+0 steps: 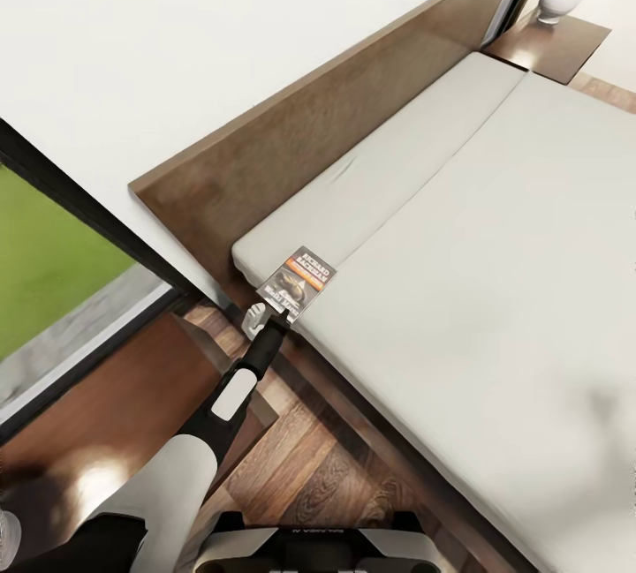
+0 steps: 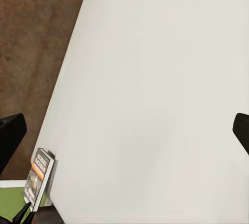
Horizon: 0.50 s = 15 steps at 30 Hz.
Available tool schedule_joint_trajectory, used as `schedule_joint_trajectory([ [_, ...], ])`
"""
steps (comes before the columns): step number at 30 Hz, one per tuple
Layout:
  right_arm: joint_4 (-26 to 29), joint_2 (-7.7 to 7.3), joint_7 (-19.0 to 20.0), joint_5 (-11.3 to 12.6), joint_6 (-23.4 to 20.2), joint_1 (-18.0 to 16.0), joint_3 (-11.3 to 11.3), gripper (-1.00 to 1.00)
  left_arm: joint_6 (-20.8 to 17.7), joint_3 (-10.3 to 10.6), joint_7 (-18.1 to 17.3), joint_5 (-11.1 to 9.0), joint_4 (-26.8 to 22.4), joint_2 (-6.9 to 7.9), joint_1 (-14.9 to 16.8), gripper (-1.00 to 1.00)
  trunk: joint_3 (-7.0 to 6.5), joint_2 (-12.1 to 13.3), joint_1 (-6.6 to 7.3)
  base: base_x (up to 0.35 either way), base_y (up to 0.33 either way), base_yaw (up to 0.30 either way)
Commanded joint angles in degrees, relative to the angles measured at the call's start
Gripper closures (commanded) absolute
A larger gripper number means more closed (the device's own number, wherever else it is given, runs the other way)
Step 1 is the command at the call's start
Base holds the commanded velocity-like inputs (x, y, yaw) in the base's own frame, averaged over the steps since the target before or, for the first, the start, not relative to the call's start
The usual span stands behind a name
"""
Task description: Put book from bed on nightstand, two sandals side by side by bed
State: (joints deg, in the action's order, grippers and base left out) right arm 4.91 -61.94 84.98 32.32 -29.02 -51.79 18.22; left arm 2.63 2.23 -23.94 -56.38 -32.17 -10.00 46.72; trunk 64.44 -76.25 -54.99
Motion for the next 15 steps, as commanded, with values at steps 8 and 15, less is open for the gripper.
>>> schedule_joint_trajectory([
  [8, -0.1, -0.03, 0.2, 0.1, -0.6, -0.1, -0.1, -1.00, 0.2, 0.1, -0.1, -0.3, 0.1, 0.00, 0.0, 1.00, -1.41, 3.2, 1.76, 0.000, 0.000, 0.000],
  [15, -0.1, -0.03, 0.2, 0.1, -0.6, -0.1, -0.1, -1.00, 0.2, 0.1, -0.1, -0.3, 0.1, 0.00, 0.0, 1.00, -2.67, 6.0, 3.30, 0.000, 0.000, 0.000],
])
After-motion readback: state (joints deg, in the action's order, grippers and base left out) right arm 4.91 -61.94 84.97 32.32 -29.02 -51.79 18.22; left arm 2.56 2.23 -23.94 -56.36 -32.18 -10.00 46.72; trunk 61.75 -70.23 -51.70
